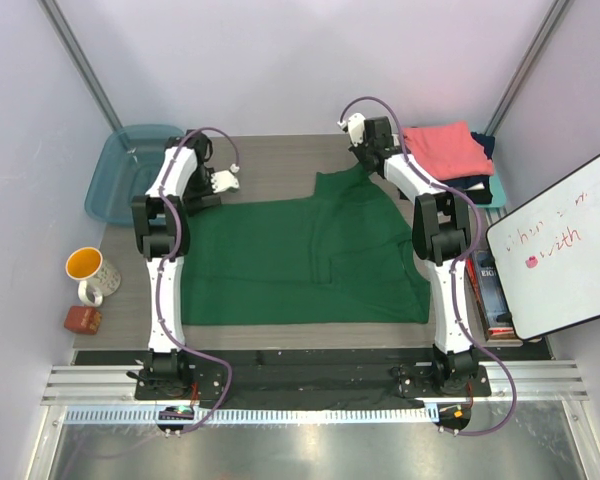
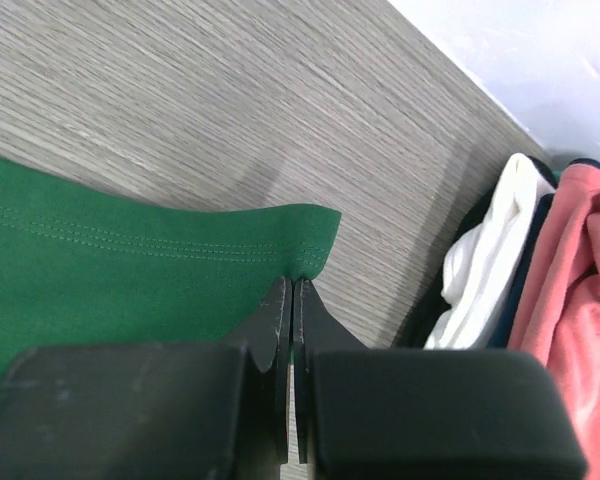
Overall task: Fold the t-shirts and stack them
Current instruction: Grap the side of the flattened tshirt furthest away from the robot with both arms
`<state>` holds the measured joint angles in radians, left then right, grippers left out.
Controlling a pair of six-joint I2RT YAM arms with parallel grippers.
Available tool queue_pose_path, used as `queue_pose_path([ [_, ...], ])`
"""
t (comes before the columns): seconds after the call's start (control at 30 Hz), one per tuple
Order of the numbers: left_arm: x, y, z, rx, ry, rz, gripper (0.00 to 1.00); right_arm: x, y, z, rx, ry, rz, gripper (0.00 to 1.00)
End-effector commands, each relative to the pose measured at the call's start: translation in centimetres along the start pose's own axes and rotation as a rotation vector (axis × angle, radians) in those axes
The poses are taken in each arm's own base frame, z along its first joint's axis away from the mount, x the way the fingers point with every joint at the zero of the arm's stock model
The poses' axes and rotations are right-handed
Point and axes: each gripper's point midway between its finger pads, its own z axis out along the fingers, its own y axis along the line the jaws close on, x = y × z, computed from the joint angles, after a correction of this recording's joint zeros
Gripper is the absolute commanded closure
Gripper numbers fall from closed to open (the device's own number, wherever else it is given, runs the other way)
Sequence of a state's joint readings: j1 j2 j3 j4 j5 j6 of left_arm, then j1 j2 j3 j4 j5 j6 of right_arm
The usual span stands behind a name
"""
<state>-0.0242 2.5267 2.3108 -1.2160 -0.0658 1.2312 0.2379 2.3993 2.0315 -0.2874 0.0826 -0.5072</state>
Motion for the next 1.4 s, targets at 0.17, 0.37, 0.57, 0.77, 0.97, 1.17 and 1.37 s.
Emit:
queue_pose_path([
  [0.17, -0.4, 0.6, 1.7, 0.005, -0.029, 0.004, 0.39, -5.7, -4.1, -4.6, 0.104, -0.128, -0.024, 0.99],
  [0.37, -0.9, 0.0, 2.6, 0.03, -0.043, 0.005, 0.93, -5.9, -4.3, -4.9, 0.113, -0.13, -0.043, 0.99],
  [0.57, -1.3, 0.8, 2.2, -0.018, -0.071, -0.045, 1.0, -5.9, -4.2, -5.2, 0.113, -0.128, -0.051, 0.99],
  [0.77, -2.1, 2.1, 0.5, -0.101, -0.104, -0.114, 1.0, -6.1, -4.0, -6.0, 0.104, -0.13, -0.055, 0.99],
  [0.97, -3.7, 4.2, -2.9, -0.263, -0.18, -0.169, 1.0, -5.8, -2.9, -7.3, 0.039, -0.123, -0.065, 0.99],
  [1.17, -4.0, 4.1, -5.5, -0.301, -0.201, -0.176, 1.0, -6.0, -2.3, -9.8, -0.015, -0.128, -0.089, 0.99],
  [1.37, -3.0, 1.8, -6.5, -0.257, -0.175, -0.131, 1.0, -6.1, -0.5, -13.4, -0.151, -0.13, -0.135, 0.99],
])
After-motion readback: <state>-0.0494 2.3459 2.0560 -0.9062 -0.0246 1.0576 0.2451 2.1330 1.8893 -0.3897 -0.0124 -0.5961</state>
